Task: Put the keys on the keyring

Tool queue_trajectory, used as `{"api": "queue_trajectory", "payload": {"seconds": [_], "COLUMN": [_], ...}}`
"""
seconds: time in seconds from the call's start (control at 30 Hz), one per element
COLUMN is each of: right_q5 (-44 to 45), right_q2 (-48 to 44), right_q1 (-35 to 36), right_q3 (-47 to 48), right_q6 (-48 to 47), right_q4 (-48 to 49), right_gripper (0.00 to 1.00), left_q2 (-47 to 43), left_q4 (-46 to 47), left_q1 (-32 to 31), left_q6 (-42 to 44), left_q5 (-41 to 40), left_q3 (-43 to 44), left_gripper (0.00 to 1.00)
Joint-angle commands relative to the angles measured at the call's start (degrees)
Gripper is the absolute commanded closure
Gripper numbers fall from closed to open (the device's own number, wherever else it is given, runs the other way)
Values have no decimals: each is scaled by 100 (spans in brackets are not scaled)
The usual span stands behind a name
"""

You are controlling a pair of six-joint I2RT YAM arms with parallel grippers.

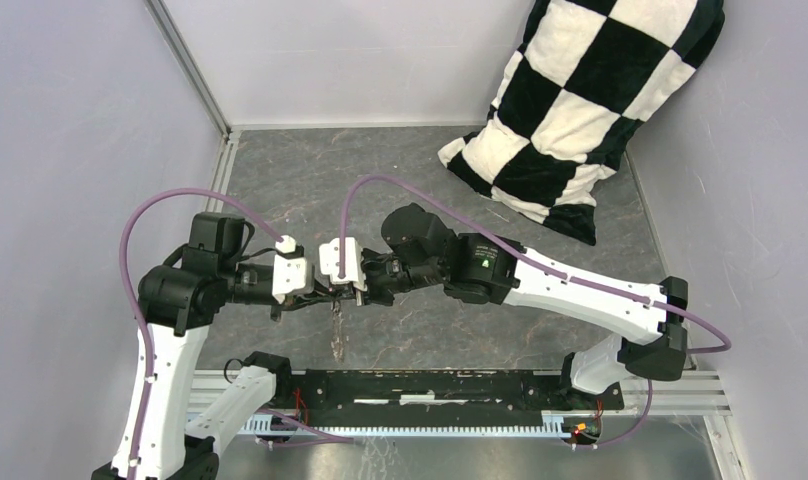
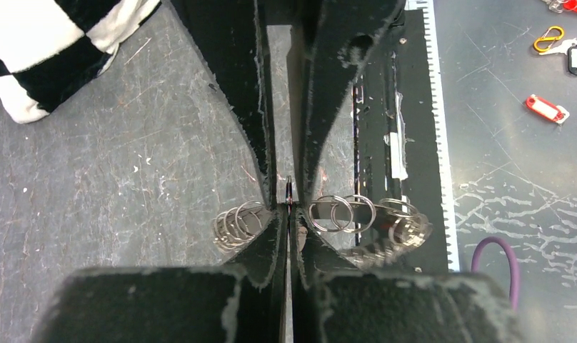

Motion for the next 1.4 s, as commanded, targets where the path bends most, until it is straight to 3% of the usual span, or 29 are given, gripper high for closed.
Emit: {"api": "queue_trajectory", "payload": {"seconds": [0.0,0.27,0.33,0.43,0.57,0.67,0.8,1.07,1.23,1.37], "right_q5": [-80,-116,-140,-180,-206,-349,-510,-763,-784,-802], "right_q2": [78,157,161,123,-313,-942,-1421,-1356,-1365,-1377], "right_q1": [-49,-84,-95,-128,-242,-349,-432,-493,-491,-491], "right_q3": [353,405,400,344,-364,-1266,-1888,-1953,-1950,-1943], "right_q6": [-87,-135,-136,-122,207,544,835,1092,1130,1145], "right_q4": [-106,-355,-369,-343,440,1596,2547,2781,2775,2941], "right_gripper": [91,91,99,100,100,100,100,100,100,100], "left_q2": [-46,-55,-55,-54,-139,-239,-309,-668,-799,-756], "left_q4": [-57,-163,-163,-163,128,535,858,2634,2959,2281], "left_q1": [-34,-34,-34,-34,-34,-34,-34,-34,-34,-34], "left_q6": [346,482,484,475,97,-424,-823,-2699,-2763,-2017], "left_q5": [341,359,375,371,366,358,446,912,675,564], "left_q3": [232,267,273,289,264,212,186,-574,-693,-525], "left_gripper": [98,98,98,98,67,61,61,62,68,79]}}
